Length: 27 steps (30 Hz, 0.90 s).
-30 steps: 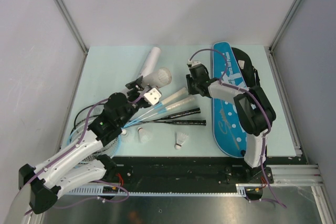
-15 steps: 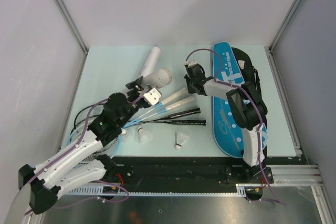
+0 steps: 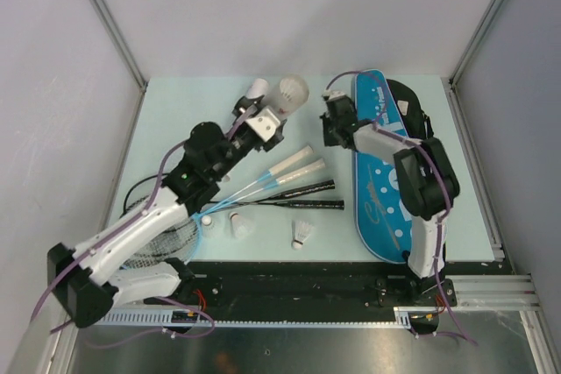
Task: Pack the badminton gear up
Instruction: Close the lid on the shuttle tube.
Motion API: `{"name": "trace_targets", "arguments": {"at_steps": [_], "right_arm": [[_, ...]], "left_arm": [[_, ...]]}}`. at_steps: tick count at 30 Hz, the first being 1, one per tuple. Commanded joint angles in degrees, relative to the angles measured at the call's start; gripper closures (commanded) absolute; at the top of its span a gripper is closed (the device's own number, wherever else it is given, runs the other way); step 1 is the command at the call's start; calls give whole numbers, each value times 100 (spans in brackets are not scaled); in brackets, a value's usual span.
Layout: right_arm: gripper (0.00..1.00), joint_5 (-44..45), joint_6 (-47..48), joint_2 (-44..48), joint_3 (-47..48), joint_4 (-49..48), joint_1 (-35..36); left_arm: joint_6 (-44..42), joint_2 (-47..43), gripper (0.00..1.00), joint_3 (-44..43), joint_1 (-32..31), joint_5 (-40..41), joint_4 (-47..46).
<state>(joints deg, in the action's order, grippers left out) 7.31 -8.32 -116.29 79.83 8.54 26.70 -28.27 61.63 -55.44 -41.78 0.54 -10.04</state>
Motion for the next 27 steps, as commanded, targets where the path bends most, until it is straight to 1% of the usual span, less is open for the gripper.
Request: {"name": "trace_targets", "arguments": {"at_steps": [1,3,4,6,7,11,15,17,23,27], "right_arm": [[100,-440,-548,1432,155,297,-446],[100,-573,-557,1818,155,570,-473],[100,-573,-557,2238,155,649,-455],[100,-661,-609,2653,155,860,-437],[100,-835,-679,3029,155,939,-437],[100,-1213,-645,4007,138,1272,-420],[100,-1346,-610,4816,138,1282,-104],[100,-1538,-697,5036,173,1265,89],[100,-2145,-838,4941,700,1783,212],[100,-2093,-829,4941,753,1774,406]], "left_arm": [[-72,604,82,-397,-23,-194,-911],[-213,903,82,-345,-14,-282,-1200],[-223,1069,82,-353,-14,-465,-1245],[-162,1193,83,-406,-14,-528,-1307],[-100,1272,83,-424,-14,-537,-1333],[-3,1466,83,-442,-14,-651,-1395],[-3,1607,84,-327,-14,-782,-1509],[-20,1651,84,-204,-14,-879,-1640],[-170,1695,84,-20,-23,-941,-1799],[-319,1660,85,16,-41,-950,-1808]]}}
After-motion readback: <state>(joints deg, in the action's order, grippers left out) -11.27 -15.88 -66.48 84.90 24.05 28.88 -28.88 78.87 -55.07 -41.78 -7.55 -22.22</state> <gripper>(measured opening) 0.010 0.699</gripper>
